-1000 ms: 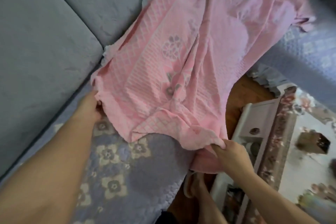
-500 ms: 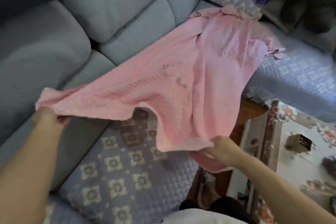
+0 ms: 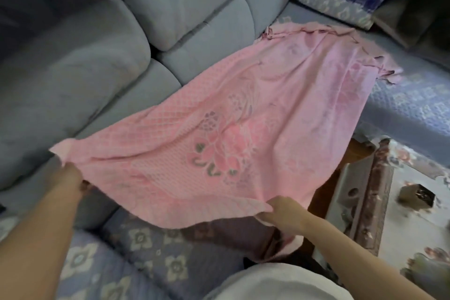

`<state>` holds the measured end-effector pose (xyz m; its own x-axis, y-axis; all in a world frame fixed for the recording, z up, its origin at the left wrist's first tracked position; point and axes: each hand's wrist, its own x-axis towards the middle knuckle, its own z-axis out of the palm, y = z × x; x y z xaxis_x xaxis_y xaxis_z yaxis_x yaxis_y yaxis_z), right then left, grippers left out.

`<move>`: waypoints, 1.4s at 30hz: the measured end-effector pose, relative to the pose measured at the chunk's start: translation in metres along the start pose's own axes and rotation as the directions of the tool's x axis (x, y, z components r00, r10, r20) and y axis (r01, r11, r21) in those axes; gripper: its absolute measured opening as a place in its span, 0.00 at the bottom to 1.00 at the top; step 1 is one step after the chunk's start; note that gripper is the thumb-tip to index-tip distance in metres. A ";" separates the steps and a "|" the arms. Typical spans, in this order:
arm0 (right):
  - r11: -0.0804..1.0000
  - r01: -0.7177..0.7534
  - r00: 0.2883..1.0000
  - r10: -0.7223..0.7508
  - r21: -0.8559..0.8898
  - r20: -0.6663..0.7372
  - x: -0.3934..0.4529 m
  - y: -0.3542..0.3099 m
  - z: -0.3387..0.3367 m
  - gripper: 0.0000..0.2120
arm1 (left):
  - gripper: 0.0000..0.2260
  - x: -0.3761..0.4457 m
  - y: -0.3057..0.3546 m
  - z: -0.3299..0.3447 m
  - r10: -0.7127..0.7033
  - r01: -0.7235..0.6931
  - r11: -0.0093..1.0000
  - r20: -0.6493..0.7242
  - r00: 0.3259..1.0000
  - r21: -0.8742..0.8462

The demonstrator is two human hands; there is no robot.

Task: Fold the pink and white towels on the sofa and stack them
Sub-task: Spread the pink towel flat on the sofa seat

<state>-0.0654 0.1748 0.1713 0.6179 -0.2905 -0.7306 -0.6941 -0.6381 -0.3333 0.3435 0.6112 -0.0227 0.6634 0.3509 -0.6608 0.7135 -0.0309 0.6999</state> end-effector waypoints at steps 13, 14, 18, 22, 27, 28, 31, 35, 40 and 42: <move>0.903 0.134 0.990 -0.144 -0.408 0.007 0.010 -0.016 0.043 0.14 | 0.41 -0.394 -0.140 0.130 -0.070 -0.962 -0.002 0.960 0.272 0.273; 0.906 0.125 0.988 -0.153 -0.405 -0.037 0.012 -0.016 0.044 0.13 | 0.32 -0.399 -0.149 0.134 0.029 -0.942 -0.049 0.943 0.332 0.333; 0.892 0.063 0.931 -0.214 -0.447 -0.296 0.006 0.003 0.042 0.13 | 0.10 -0.402 -0.157 0.126 0.256 -0.920 -0.208 0.926 0.277 0.333; 0.854 -0.056 0.854 -0.228 -0.517 -0.468 0.017 0.053 0.021 0.13 | 0.05 -0.400 -0.142 0.108 0.310 -0.904 -0.378 0.947 0.078 0.198; 0.957 -0.291 0.635 0.194 0.000 -0.748 0.021 0.120 -0.046 0.11 | 0.06 -0.371 -0.116 0.094 0.370 -0.880 -0.329 0.904 0.212 0.341; 0.954 -0.296 0.610 0.220 0.038 -0.762 0.020 0.134 -0.059 0.09 | 0.05 -0.365 -0.113 0.091 0.371 -0.875 -0.327 0.900 0.230 0.358; 0.962 -0.266 0.576 0.215 0.067 -0.789 0.010 0.170 -0.084 0.09 | 0.09 -0.346 -0.118 0.086 0.356 -0.848 -0.298 0.876 0.327 0.438; 0.931 -0.347 0.778 0.220 -0.111 -0.588 -0.003 0.204 -0.090 0.11 | 0.18 -0.329 -0.144 0.090 0.173 -0.753 -0.203 0.780 0.602 0.626; 0.820 -0.052 0.912 0.272 -0.571 0.307 -0.009 0.188 -0.071 0.17 | 0.26 -0.365 -0.190 0.126 -0.263 -0.601 -0.365 0.541 0.799 0.711; 0.859 0.020 0.882 0.227 -0.512 0.414 -0.002 0.180 -0.081 0.18 | 0.36 -0.402 -0.197 0.159 -0.371 -0.716 -0.166 0.630 0.682 0.678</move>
<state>-0.1616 0.0023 0.1607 0.2345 -0.1056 -0.9664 -0.3949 -0.9187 0.0045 -0.0283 0.3278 0.0616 0.3294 -0.3386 -0.8814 -0.4406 -0.8807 0.1736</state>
